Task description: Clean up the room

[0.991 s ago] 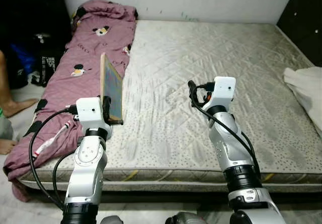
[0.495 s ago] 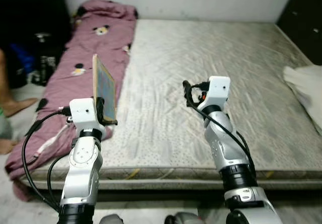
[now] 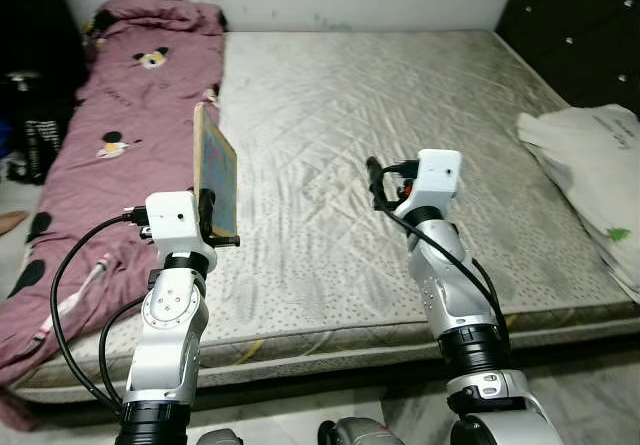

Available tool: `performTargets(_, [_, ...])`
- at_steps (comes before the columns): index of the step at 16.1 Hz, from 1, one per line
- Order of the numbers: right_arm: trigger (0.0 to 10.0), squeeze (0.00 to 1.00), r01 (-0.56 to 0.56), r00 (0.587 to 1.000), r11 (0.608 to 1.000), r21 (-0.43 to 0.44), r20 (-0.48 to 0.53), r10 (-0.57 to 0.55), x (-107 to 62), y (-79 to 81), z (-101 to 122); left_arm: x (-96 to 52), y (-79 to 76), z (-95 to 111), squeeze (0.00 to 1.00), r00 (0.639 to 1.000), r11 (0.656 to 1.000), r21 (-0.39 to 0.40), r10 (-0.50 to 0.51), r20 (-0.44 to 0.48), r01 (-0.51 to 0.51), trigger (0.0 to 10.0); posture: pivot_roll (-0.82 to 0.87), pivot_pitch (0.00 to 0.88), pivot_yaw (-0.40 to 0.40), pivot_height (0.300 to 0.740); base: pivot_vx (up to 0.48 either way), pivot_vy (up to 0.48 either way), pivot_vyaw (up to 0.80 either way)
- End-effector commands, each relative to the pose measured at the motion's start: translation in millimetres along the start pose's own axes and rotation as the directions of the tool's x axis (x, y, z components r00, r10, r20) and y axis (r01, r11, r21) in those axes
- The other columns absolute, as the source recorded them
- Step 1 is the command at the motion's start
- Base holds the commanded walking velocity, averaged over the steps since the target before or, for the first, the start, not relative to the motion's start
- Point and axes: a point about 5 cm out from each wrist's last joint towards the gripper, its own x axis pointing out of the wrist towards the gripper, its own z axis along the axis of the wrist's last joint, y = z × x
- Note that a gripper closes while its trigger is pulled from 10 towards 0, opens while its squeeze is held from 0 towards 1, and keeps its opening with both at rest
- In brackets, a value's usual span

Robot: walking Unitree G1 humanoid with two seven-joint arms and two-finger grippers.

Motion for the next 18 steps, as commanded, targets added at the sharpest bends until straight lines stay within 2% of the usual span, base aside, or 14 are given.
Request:
performTargets(1, [10.0, 0.00, -0.004, 1.000, 1.000, -0.006, 0.006, 0.005, 1.2, 0.3, 2.4, 2.0, 0.2, 8.6, 0.00, 0.999, 1.000, 0.003, -0.003, 0.039, 0.002, 10.0, -0.07, 0.000, -0.034, 0.740, 0.000, 0.000, 0.00])
performTargets(18, [10.0, 0.00, -0.006, 1.000, 1.000, -0.021, -0.002, 0.006, 2.2, -1.4, 0.4, 3.9, -2.8, 8.7, 0.00, 0.999, 1.000, -0.006, -0.016, 0.040, 0.016, 10.0, -0.07, 0.000, -0.036, 0.740, 0.000, -0.335, 0.00])
